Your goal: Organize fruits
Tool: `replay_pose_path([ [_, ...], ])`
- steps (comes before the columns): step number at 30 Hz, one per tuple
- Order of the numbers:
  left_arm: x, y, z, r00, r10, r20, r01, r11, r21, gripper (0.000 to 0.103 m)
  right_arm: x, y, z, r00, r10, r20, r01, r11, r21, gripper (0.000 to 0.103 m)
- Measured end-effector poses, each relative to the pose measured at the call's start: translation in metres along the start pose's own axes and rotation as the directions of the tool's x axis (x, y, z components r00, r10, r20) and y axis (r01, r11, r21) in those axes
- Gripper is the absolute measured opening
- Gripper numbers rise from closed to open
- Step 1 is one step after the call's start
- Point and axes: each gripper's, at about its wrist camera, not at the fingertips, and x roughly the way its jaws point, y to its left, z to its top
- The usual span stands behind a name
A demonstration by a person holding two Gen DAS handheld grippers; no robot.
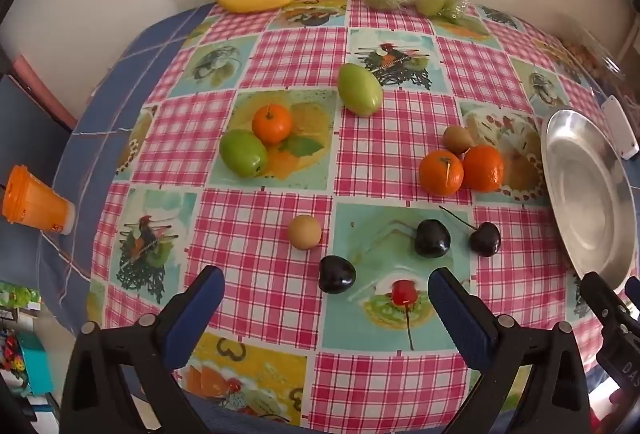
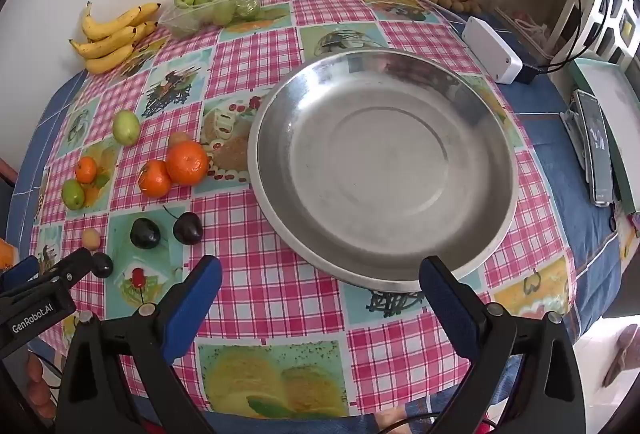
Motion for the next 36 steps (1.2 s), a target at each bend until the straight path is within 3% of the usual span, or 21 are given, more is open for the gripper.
replay_pose_path([
  [8,-0.013,-0.006,-0.013,0.998,0.012,0.056,-0.013,0.999,0.03,0.103,-0.004,0.003,0.002,1.0,0.01,0.014,-0.01,1.0,-0.012,0.099],
  [36,-0.014,-0.005,-0.004,0.999,0.013,0.053,-0.015,0.999,0.047,0.103,-0.012,0.003,0.001,1.0,-0.007,0.02,0.007,1.0,-0.018,0.099],
])
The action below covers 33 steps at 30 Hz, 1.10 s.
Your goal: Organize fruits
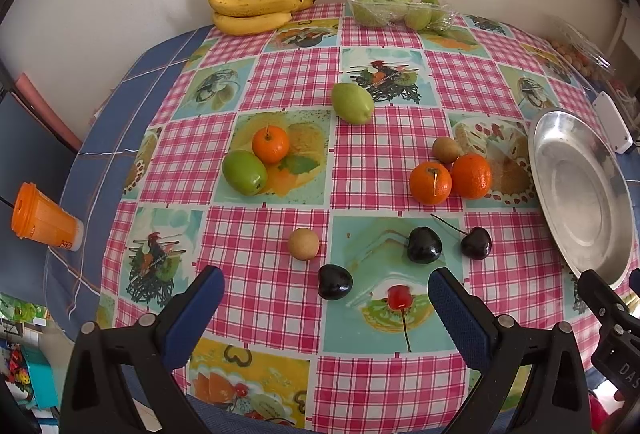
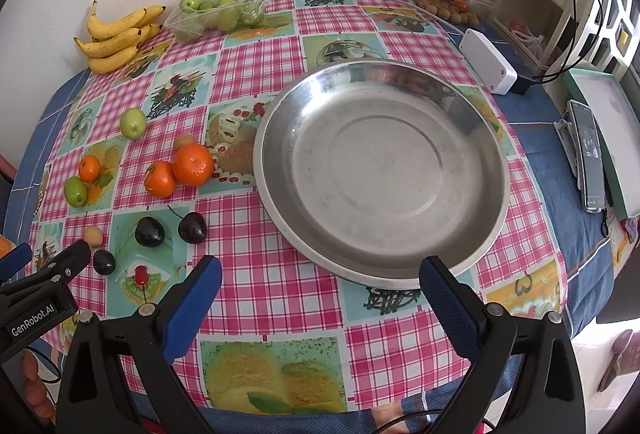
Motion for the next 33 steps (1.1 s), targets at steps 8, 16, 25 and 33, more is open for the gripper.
replay_pose_path([
  [8,0.0001,-0.0002,-0.0003,1.0,0.0,0.001,0.0,1.0,0.0,0.103,-0.0004,0.0019,0.0005,1.0,-0.002,0.001,0.002,1.0,-0.005,0.099],
  [16,0.0,-0.0005,0.0,1.0,0.001,0.0,-0.001,1.0,0.0,0.103,-0.0002,0.0014,0.0011,1.0,-0.002,0.001,0.002,1.0,-0.005,0.099],
  [25,0.0,-0.0006,0.0001,1.0,0.001,-0.001,-0.001,1.0,-0.001,0.103,0.0,0.0034,0.0003,1.0,-0.004,0.002,0.004,1.0,-0.009,0.099],
  [33,-0.0001,-0.0008,0.0004,1.0,0.002,-0.001,-0.002,1.0,-0.001,0.103,0.0003,0.0037,0.0001,1.0,-0.004,0.002,0.004,1.0,-0.009,0.099],
])
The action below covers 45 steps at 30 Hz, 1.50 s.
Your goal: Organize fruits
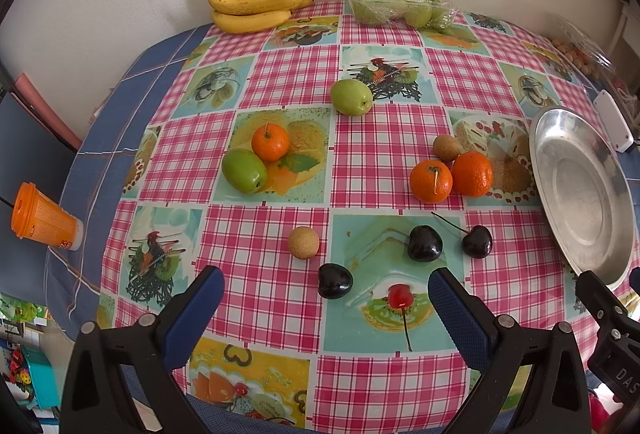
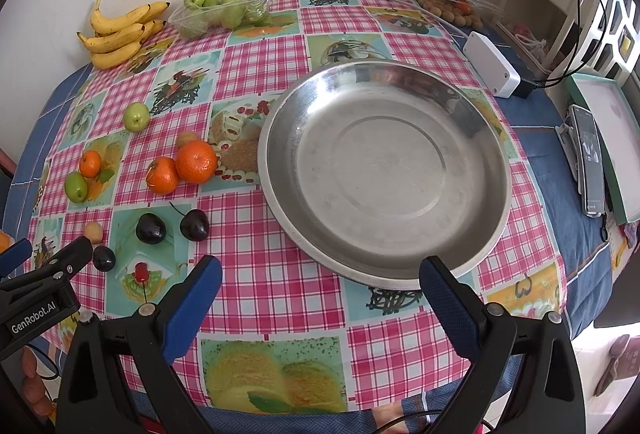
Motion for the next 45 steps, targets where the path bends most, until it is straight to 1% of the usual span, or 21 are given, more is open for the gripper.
replay_pose_path([
  [21,0.0,0.0,0.0,1.0,-0.002,0.0,0.002,1.0,0.001,0.103,0.0,0.0,0.0,1.0,0.0,0.0,0.0,1.0,-0.002,0.099],
  [24,0.002,0.002,-0.003,1.0,-0.007,-0.005,0.007,1.0,-0.004,0.103,0.0,0.003,0.0,1.0,0.004,-0.001,-0.004,1.0,-0.009,0.099],
  [26,0.003,0.004,-0.002,1.0,-0.025,-0.008,0.025,1.0,-0.014,0.103,0.001,0.005,0.001,1.0,0.009,-0.002,-0.009,1.0,-0.015,0.099],
  [28,0.004,0.007,0.001,0.999,-0.039,-0.003,0.039,0.999,-0.038,0.103,0.001,0.008,0.002,1.0,0.023,-0.002,-0.023,0.999,-0.023,0.099],
  [32,0.003,0.015,0.01,0.999,-0.034,0.026,0.036,0.997,-0.072,0.103,0.003,0.018,0.008,0.997,0.077,0.001,-0.076,0.996,-0.052,0.099],
  [35,0.004,0.022,0.018,0.996,-0.069,0.047,0.074,0.992,-0.1,0.103,0.006,0.03,0.013,0.993,0.114,-0.003,-0.114,0.991,-0.069,0.099],
  [38,0.004,0.029,0.022,0.991,-0.097,0.09,0.107,0.987,-0.119,0.103,0.013,0.04,0.018,0.987,0.161,-0.021,-0.162,0.985,-0.063,0.099],
  [40,0.009,0.033,0.024,0.992,-0.1,0.077,0.11,0.984,-0.138,0.103,0.018,0.046,0.021,0.982,0.184,-0.035,-0.186,0.981,-0.061,0.099],
  [42,0.016,0.035,0.025,0.991,-0.116,0.06,0.124,0.98,-0.158,0.103,0.022,0.052,0.022,0.981,0.191,-0.041,-0.193,0.979,-0.064,0.099],
  [45,0.024,0.036,0.024,0.993,-0.108,0.039,0.113,0.979,-0.17,0.103,0.028,0.06,0.025,0.977,0.207,-0.055,-0.21,0.975,-0.074,0.098],
])
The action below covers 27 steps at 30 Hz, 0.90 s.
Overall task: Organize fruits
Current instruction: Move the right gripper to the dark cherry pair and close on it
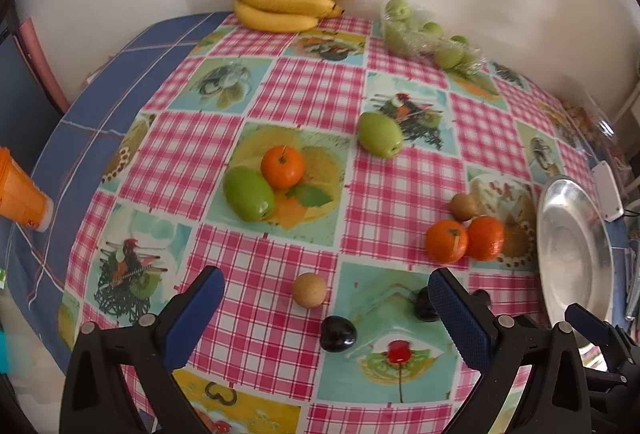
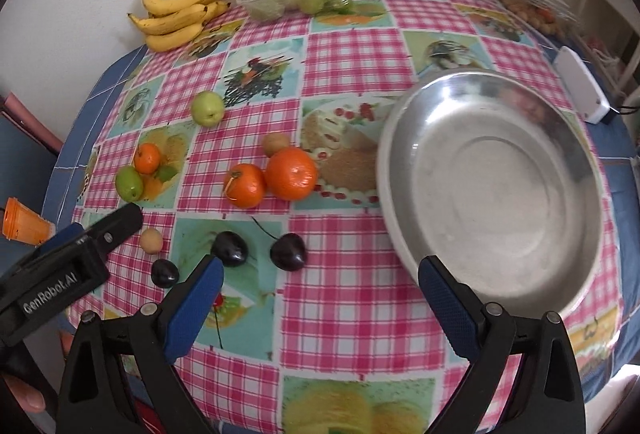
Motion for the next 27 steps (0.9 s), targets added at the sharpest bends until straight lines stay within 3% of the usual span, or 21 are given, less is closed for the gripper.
replay_pose_path([
  [6,0.015,-0.001,-0.003,0.999,0.006,-0.047,-0.005,1.0,0.016,0.103,0.017,0.006,0.003,0.999,0.024,-0.042,-0.025,1.0,-0.016,0.078],
  [9,0.024,0.005,-0.004,0.996,-0.007,-0.09,0.005,1.0,-0.016,0.103,0.024,0.009,0.003,0.998,0.027,-0.063,-0.029,0.999,-0.025,0.075],
  [14,0.033,0.007,-0.01,0.99,-0.033,-0.14,0.026,0.999,-0.047,0.1,0.034,0.016,0.004,0.995,0.038,-0.087,-0.042,0.998,-0.054,0.056],
  [20,0.04,0.005,-0.014,0.98,-0.067,-0.186,0.058,0.997,-0.056,0.086,0.046,0.027,0.003,0.993,0.018,-0.12,-0.03,0.994,-0.102,0.047],
  [27,0.044,0.008,-0.016,0.971,-0.092,-0.22,0.081,0.995,-0.056,0.063,0.055,0.03,0.004,0.99,0.009,-0.141,-0.026,0.993,-0.119,0.041],
])
